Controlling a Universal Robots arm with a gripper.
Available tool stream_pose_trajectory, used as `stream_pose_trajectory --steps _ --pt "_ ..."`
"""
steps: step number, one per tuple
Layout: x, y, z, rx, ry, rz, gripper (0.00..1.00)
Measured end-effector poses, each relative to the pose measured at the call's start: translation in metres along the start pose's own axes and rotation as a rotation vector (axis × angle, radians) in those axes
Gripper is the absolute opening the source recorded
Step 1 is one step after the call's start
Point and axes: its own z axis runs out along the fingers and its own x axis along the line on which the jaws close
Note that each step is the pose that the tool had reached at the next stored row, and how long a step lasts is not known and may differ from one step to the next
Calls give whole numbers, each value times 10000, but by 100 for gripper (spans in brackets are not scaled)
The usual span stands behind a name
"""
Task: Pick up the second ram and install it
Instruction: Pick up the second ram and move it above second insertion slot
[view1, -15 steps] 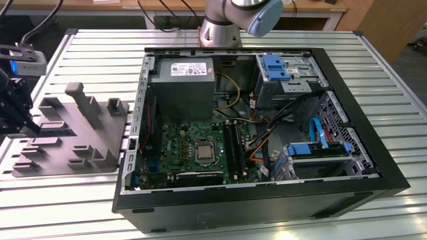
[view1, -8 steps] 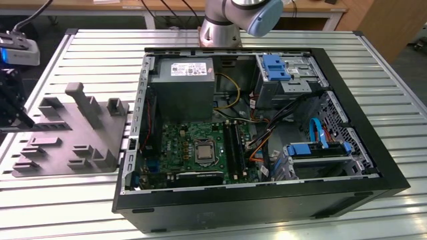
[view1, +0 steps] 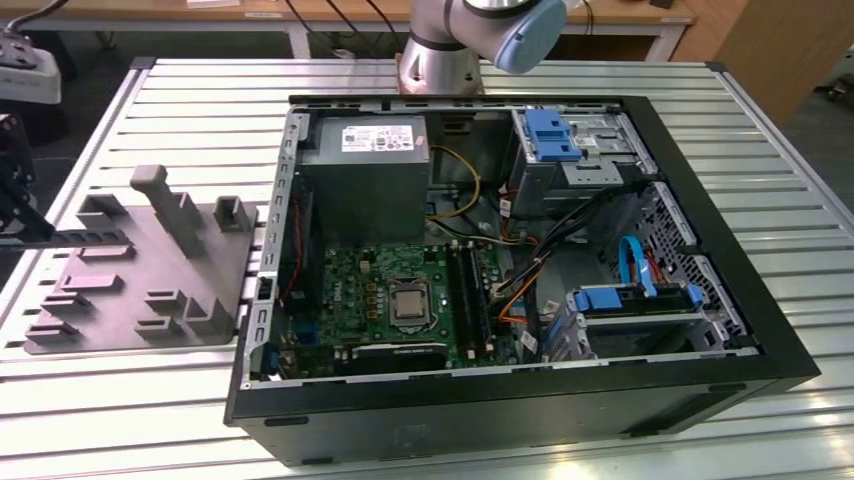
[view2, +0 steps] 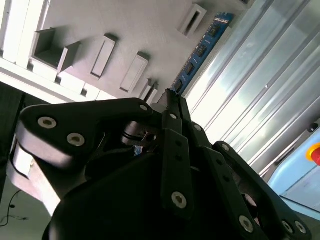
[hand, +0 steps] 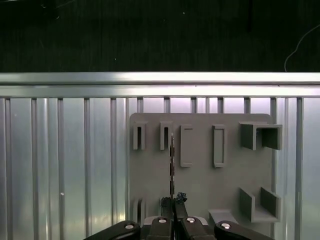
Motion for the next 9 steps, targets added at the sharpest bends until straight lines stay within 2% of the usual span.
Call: stream_pose_trajectory --steps 9 --pt "-5 -9 -258 7 -1 0 13"
